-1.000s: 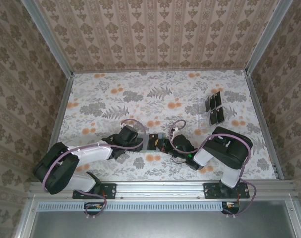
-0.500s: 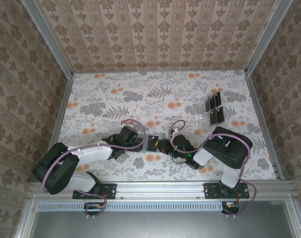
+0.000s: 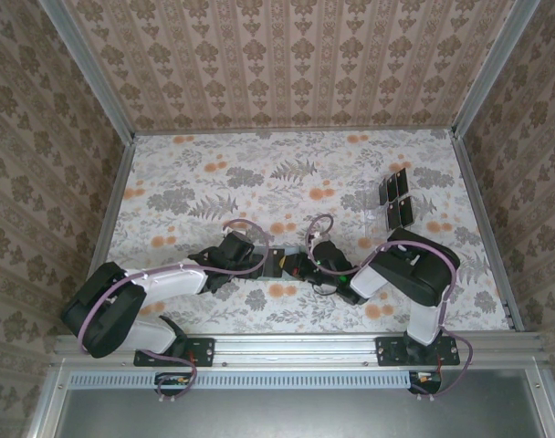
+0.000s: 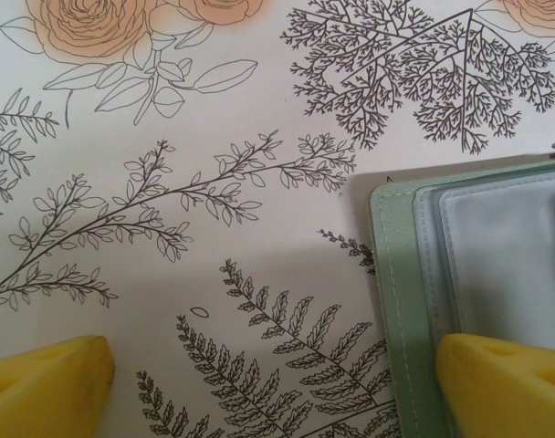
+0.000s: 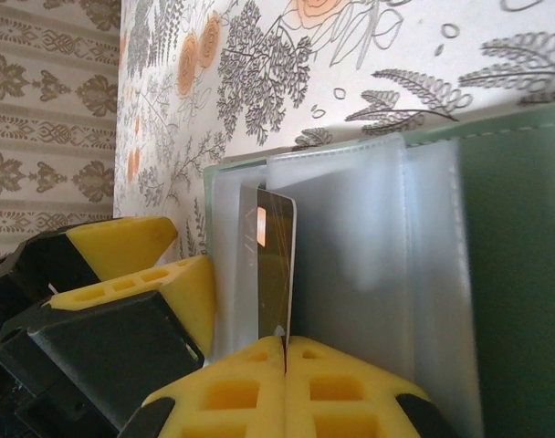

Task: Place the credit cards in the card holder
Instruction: Insert the credit card into the card slot.

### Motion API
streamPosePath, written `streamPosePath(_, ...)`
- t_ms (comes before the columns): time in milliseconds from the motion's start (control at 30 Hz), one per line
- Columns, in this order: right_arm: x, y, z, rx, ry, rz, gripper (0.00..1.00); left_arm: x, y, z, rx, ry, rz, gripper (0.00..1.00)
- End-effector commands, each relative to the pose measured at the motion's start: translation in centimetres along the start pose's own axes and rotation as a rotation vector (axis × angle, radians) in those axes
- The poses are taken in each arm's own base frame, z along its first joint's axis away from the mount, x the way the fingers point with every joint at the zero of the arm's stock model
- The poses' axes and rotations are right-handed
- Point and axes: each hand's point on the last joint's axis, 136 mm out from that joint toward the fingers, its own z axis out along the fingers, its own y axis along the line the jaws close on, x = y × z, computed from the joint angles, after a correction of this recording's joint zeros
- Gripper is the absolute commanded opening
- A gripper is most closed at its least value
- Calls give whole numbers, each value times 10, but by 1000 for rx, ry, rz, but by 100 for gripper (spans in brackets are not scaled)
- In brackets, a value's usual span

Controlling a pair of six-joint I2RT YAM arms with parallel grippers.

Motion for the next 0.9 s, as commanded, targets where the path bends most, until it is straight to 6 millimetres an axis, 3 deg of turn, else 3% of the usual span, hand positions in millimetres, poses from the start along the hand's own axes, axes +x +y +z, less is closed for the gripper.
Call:
streamPosePath(0, 21, -29, 6, 104, 101, 2, 0, 23, 10, 3, -37, 58, 13, 100)
streamPosePath(400, 24, -23, 16, 136, 166, -20, 0, 25, 8, 2, -20, 51, 0, 100)
streamPosePath(433, 24, -23, 14, 142, 169, -24, 2, 24, 8, 1, -19, 49, -2, 100)
streamPosePath(567, 17, -17, 5, 164, 163, -50, 26, 20, 8, -3, -22, 44, -12, 100)
streamPosePath(633, 10, -12, -1, 180, 153, -71, 33, 16, 9, -7, -28, 42, -17, 100)
streamPosePath(867, -11, 5, -25, 285, 134, -185, 39, -3, 19, -24, -29, 6, -70, 100)
